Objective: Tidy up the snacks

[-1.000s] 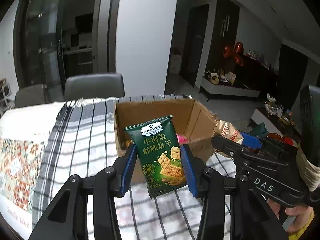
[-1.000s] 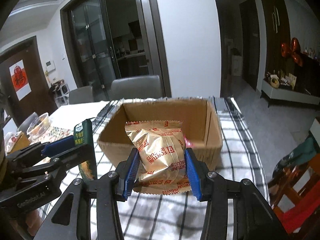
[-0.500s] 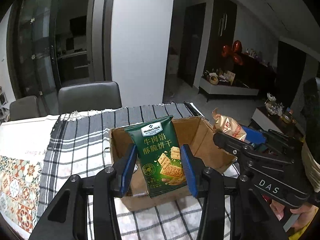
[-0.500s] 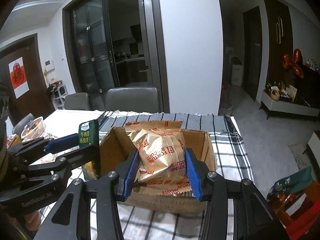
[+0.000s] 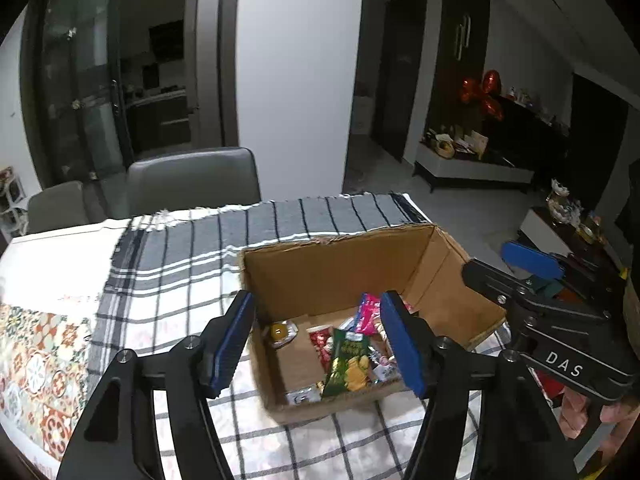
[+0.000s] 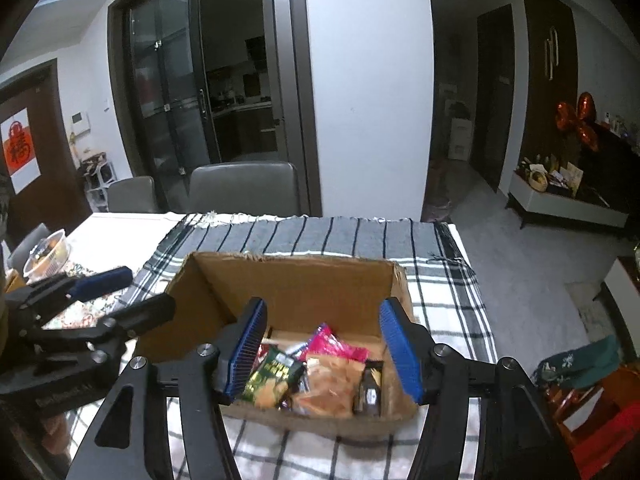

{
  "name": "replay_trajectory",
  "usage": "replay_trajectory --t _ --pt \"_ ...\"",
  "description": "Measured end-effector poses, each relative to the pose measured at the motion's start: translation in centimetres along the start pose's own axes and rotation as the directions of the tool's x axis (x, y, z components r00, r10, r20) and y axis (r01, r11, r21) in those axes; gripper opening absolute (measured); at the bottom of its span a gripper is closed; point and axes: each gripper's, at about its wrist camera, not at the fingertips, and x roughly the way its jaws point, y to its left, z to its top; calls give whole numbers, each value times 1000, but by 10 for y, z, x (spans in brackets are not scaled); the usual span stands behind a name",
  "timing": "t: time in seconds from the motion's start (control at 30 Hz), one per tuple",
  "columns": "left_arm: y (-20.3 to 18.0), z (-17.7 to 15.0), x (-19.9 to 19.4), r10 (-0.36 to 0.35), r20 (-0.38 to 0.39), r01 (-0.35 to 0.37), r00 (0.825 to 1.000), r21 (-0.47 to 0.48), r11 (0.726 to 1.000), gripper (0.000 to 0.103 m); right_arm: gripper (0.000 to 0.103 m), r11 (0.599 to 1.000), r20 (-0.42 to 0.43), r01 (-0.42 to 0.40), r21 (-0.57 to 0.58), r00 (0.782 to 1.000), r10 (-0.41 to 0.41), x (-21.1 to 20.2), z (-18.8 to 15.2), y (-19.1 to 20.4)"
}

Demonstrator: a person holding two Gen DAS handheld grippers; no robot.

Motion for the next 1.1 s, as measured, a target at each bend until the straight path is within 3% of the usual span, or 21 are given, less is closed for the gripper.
replay_trajectory --t 0.17,0.4,0.57,0.87,1.1 --pt "-4 -17 -32 49 41 -48 998 -14 999 67 65 1000 31 27 17 999 -27 -30 -17 0" --pt "-13 -46 -81 53 98 -52 994 -14 999 74 69 998 91 33 54 995 -38 -83 -44 6" --pt "-19 -70 -111 60 119 -59 991 -11 998 80 79 995 126 73 71 989 -82 -119 -65 12" --pt "-28 -115 -151 64 151 -66 986 4 998 93 83 992 149 87 91 984 -100 -167 -107 19" --pt "-33 -142 -170 85 168 -91 982 28 995 95 84 992 148 93 89 983 -105 -183 -135 25"
